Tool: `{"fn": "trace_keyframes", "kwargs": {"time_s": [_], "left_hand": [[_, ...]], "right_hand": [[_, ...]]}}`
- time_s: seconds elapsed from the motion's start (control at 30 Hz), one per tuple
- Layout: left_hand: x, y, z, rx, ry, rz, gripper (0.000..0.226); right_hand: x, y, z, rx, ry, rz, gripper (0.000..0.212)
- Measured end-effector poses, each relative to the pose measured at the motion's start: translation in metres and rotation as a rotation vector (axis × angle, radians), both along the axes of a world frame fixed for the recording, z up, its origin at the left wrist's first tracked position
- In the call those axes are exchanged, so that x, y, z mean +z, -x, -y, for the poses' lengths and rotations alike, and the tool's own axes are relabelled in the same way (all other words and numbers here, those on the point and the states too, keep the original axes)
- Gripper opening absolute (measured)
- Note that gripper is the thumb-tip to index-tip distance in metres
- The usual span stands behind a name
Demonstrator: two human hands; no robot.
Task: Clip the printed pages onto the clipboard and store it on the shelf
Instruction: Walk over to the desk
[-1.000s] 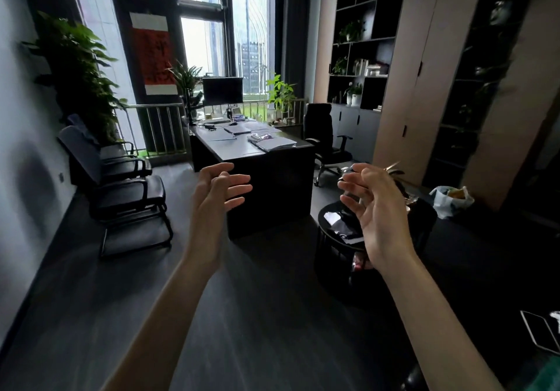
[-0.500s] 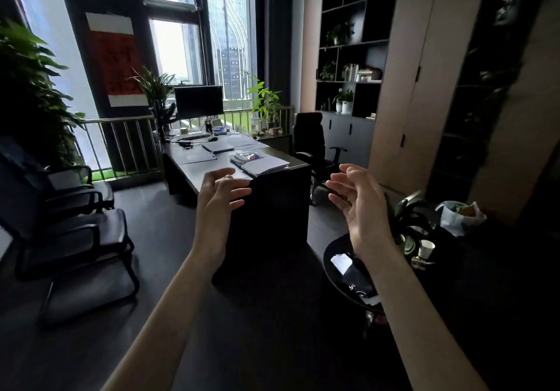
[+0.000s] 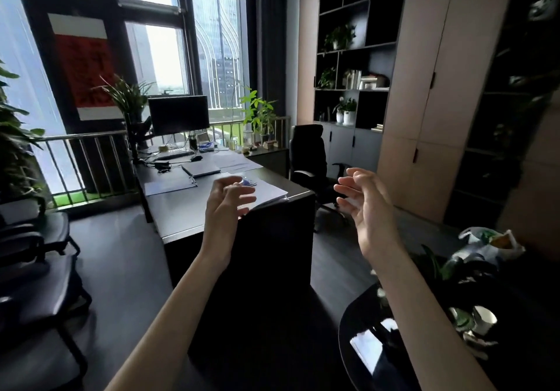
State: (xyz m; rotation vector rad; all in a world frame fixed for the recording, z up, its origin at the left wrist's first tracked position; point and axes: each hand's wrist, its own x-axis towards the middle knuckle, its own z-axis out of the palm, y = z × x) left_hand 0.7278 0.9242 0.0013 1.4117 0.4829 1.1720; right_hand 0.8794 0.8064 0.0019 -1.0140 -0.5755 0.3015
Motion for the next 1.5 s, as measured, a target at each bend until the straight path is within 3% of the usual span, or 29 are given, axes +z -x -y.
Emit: {"fn": "trace_keyframes", "kwargs": {"time_s": [0.33,0.67,0.97,1.27,1.5], "left_hand": [[-0.018,-0.186,-0.188,-0.045,0.015,-0.037,0.016],[-0.003,-0.39,-0.362,-0.243,-0.043,-0.017,0.019],[-0.024,-0.588,-0.452,-0.362,-0.057,-0.031,0.02],[-0.03,-0.81,-0.533,-0.292,-0.019,0.006,0.022],[-0.025,-0.936,-0.589,-0.221,-0.019,0.047,0.023]], "right_hand": [[-0.023,-0.183,-0.179,-0.091,0.075,-0.041,0.019],[-0.013,-0.359,-0.337,-0.218,-0.001,-0.045,0.02],[-0.021,-0.531,-0.41,-0.333,0.001,-0.013,0.021],[-0.016,-0.752,-0.488,-0.265,0.031,0.052,0.021],[-0.015,-0.896,-0.547,-0.201,0.058,0.04,0.021]]}}
